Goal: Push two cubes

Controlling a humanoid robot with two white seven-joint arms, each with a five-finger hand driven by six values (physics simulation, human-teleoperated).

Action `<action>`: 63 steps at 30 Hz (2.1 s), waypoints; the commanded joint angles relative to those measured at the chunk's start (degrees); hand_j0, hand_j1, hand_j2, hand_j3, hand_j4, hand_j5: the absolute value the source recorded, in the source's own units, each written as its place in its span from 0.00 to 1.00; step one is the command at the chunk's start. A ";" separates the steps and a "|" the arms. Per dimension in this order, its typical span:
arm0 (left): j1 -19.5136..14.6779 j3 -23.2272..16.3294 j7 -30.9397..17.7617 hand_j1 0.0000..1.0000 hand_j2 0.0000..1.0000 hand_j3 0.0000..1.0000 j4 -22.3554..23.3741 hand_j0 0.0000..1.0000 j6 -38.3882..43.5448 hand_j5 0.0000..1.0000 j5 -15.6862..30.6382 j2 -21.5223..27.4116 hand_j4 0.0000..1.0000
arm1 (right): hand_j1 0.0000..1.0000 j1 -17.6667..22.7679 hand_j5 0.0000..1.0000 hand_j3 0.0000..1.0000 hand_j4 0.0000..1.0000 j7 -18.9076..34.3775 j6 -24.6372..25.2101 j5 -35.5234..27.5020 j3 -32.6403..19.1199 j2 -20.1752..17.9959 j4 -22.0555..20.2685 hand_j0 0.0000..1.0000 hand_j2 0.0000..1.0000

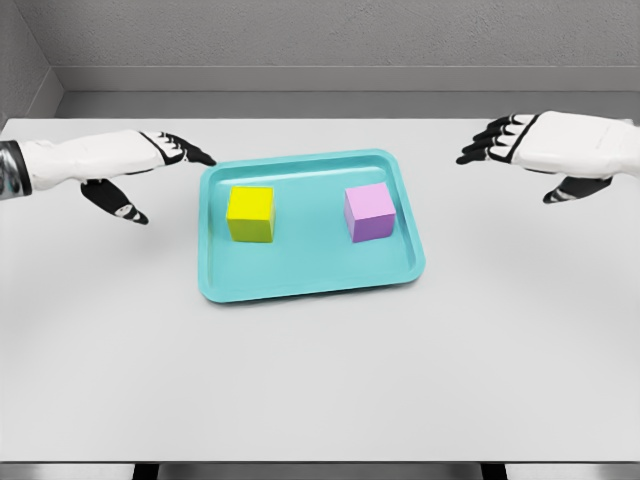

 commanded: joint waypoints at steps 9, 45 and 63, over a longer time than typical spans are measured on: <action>-2.55 -6.88 0.02 0.33 0.33 0.33 6.66 0.33 0.16 0.33 -4.61 -5.13 0.33 | 0.11 -0.97 0.11 0.11 0.11 -0.03 0.16 -0.29 6.48 -0.05 0.55 0.11 0.11; -4.31 -6.97 0.02 0.04 0.04 0.04 15.28 0.04 0.16 0.04 -9.35 -15.33 0.04 | 0.24 -9.23 0.24 0.24 0.24 -0.03 0.16 9.73 16.59 19.73 21.03 0.24 0.24; -5.71 -7.59 0.02 0.04 0.04 0.04 15.28 0.04 0.16 0.04 -10.76 -18.58 0.04 | 0.27 -10.63 0.27 0.27 0.27 -0.03 0.16 11.49 18.78 24.47 24.02 0.27 0.27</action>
